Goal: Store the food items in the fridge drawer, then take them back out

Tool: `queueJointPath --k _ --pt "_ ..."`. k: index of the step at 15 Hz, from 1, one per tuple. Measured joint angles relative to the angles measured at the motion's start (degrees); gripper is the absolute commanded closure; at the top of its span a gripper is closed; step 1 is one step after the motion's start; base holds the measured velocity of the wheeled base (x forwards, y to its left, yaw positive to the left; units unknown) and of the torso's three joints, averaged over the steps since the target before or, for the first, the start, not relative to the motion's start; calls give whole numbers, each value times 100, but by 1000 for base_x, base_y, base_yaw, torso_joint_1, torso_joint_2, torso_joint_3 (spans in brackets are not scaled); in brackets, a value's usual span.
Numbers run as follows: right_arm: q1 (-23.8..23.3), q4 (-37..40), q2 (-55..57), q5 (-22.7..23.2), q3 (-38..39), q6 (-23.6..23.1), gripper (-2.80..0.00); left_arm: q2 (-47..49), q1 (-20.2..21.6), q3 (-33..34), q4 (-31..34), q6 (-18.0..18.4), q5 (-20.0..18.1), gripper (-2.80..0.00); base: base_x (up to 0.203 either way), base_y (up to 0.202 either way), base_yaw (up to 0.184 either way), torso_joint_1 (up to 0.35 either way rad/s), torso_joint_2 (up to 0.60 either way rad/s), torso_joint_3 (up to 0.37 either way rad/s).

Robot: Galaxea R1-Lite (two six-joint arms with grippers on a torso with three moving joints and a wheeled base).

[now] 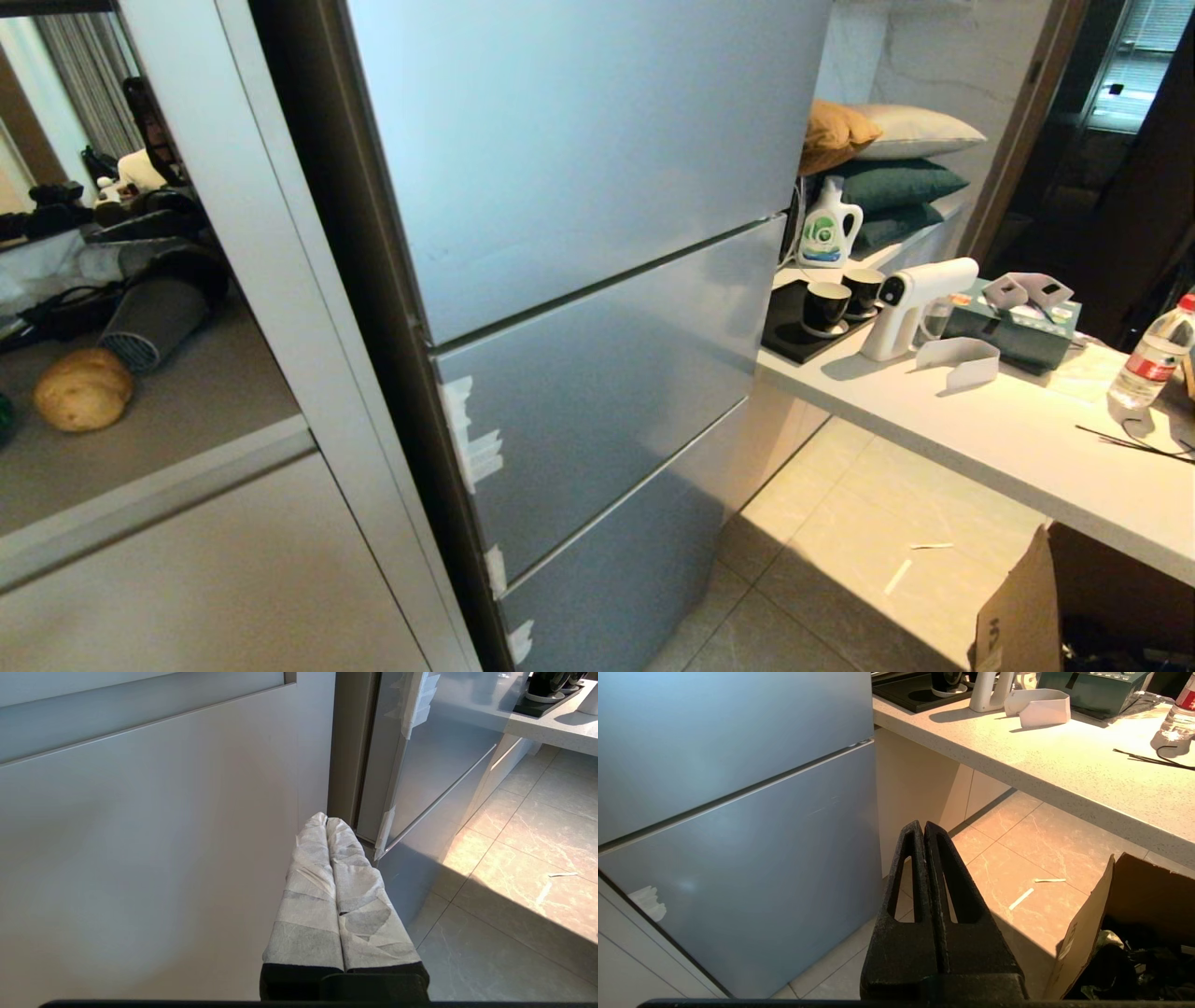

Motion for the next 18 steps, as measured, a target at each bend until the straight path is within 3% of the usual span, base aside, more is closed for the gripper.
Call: queueJointPath --k 3,5,9,12,14,16,18 --pt "0 0 0 9 0 -41 0 0 0 0 -32 138 -37 0 0 0 0 0 0 0" --pt "0 0 0 17 0 -63 0 22 -6 -311 -7 58 -292 0 0 0 0 0 0 0" --pt "0 0 0 20 0 -91 0 922 -9 -1291 193 -347 -1351 0 0 0 0 0 0 0" --pt "0 0 0 16 0 -87 0 2102 -11 -1543 217 -440 -2531 0 0 0 0 0 0 0" --pt "0 -2 0 9 -4 -69 0 2946 -13 -1601 71 -458 -2973 0 0 0 0 0 0 0" --pt "0 0 0 10 -6 -67 0 3806 -16 -1634 -316 -452 -3082 0 0 0 0 0 0 0" --pt "0 0 0 2 -9 -54 0 4726 -33 -1657 -978 -429 -2913 0 0 0 0 0 0 0"
